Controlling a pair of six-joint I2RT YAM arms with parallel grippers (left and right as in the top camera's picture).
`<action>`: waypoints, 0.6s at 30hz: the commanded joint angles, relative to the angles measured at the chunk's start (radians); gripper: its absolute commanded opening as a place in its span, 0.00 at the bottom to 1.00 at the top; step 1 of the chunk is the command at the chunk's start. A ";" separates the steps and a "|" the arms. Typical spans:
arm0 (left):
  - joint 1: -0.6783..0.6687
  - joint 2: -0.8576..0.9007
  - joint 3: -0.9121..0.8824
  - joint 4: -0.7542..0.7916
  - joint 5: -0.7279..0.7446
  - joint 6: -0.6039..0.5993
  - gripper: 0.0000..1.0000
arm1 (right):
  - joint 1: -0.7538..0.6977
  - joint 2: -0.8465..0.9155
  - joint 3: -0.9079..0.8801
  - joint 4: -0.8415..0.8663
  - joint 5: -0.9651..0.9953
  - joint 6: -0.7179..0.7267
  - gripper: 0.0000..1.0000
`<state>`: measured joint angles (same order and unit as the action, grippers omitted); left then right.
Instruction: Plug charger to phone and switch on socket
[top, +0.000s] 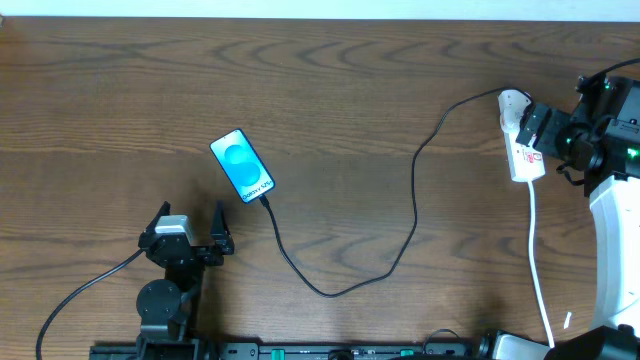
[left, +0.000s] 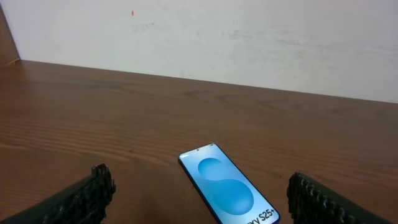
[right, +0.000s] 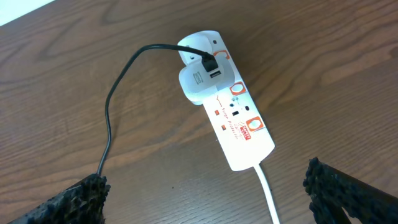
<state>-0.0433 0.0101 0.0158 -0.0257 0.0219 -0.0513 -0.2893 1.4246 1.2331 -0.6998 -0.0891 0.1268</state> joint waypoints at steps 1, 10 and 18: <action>-0.003 -0.005 -0.012 -0.048 -0.019 0.010 0.91 | 0.002 -0.005 -0.006 -0.004 0.008 0.015 0.99; -0.003 -0.005 -0.012 -0.048 -0.019 0.010 0.91 | 0.002 -0.006 -0.007 -0.022 0.008 0.015 0.99; -0.003 -0.005 -0.012 -0.048 -0.019 0.010 0.91 | 0.009 -0.113 -0.126 0.100 0.009 0.014 0.99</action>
<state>-0.0433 0.0101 0.0158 -0.0261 0.0231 -0.0513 -0.2893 1.3952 1.1896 -0.6605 -0.0887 0.1268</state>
